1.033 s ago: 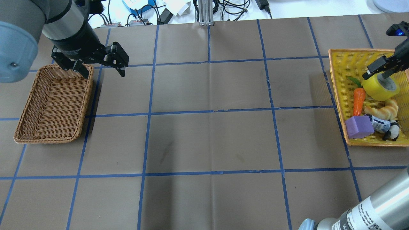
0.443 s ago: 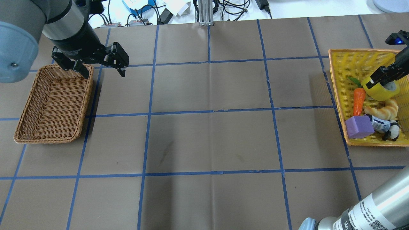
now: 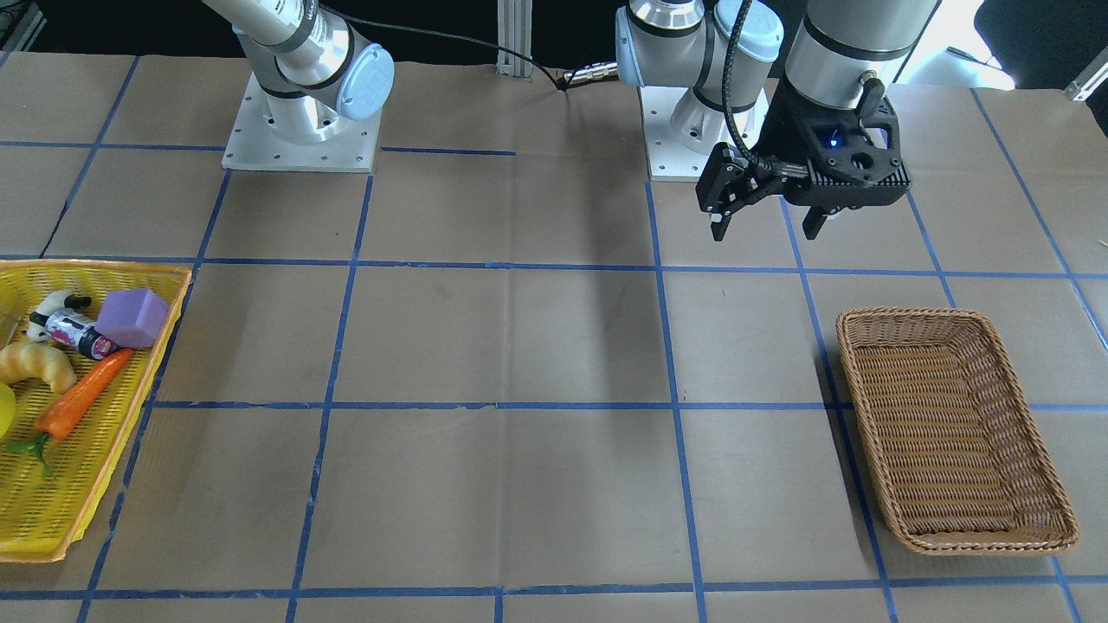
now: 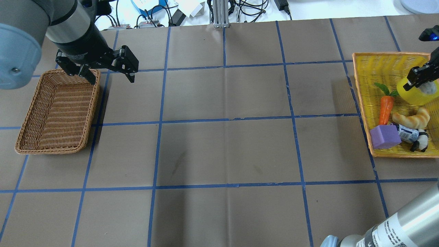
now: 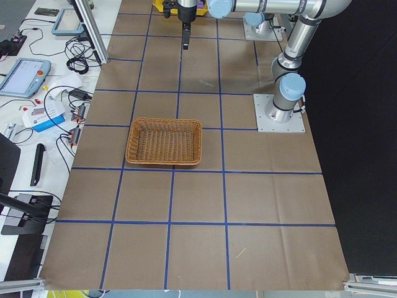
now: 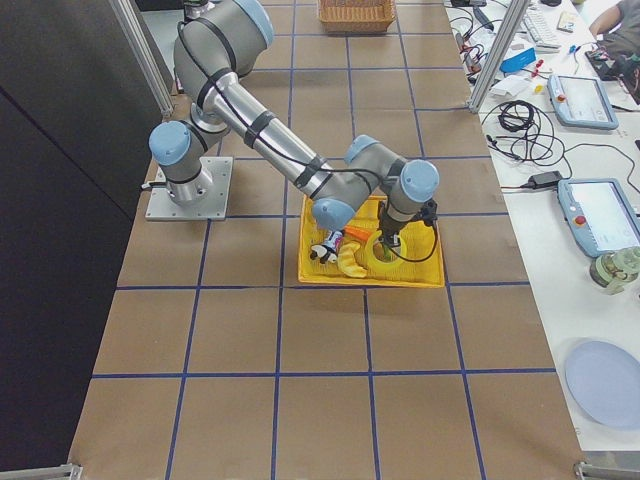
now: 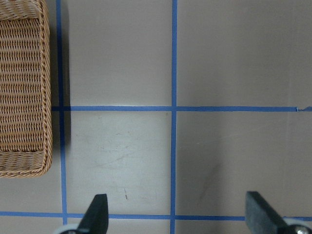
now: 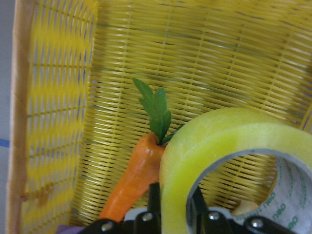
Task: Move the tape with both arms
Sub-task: 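Lift the tape roll and set it down at the table center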
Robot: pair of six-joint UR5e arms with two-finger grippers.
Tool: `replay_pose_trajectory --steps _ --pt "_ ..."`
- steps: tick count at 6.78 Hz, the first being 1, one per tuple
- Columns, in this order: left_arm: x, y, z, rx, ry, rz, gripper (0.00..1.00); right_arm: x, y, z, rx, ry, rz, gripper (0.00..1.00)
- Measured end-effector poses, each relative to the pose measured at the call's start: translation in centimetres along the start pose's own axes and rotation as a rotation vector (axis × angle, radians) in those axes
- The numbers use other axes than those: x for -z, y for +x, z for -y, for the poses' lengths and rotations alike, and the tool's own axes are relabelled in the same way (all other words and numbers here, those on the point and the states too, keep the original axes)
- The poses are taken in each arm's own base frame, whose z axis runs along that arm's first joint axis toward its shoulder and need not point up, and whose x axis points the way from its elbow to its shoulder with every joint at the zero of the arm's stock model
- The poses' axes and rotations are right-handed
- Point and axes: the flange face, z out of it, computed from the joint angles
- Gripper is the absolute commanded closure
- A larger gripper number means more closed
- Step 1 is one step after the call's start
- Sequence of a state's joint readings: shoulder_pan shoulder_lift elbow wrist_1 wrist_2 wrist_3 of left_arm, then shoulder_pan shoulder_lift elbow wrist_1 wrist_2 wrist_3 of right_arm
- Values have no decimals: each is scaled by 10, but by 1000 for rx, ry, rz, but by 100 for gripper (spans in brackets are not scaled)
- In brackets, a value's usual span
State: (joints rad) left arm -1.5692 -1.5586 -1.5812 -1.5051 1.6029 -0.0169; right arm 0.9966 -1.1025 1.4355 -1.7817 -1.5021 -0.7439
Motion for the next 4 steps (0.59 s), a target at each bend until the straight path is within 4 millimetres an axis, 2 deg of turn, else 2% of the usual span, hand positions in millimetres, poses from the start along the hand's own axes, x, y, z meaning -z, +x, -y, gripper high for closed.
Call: replay_pose_trajectory --steps 1,2,3,4 --pt "0 0 0 0 0 0 0 29 -73 19 -7 4 -28 100" --pt "0 0 0 -1 0 -1 0 47 -161 30 -32 -3 -38 100" --pt "0 1 -1 -1 -1 -1 0 55 -249 28 -78 -17 -40 100" --pt "0 1 -1 -1 -1 -1 0 48 -332 19 -141 -29 -43 100"
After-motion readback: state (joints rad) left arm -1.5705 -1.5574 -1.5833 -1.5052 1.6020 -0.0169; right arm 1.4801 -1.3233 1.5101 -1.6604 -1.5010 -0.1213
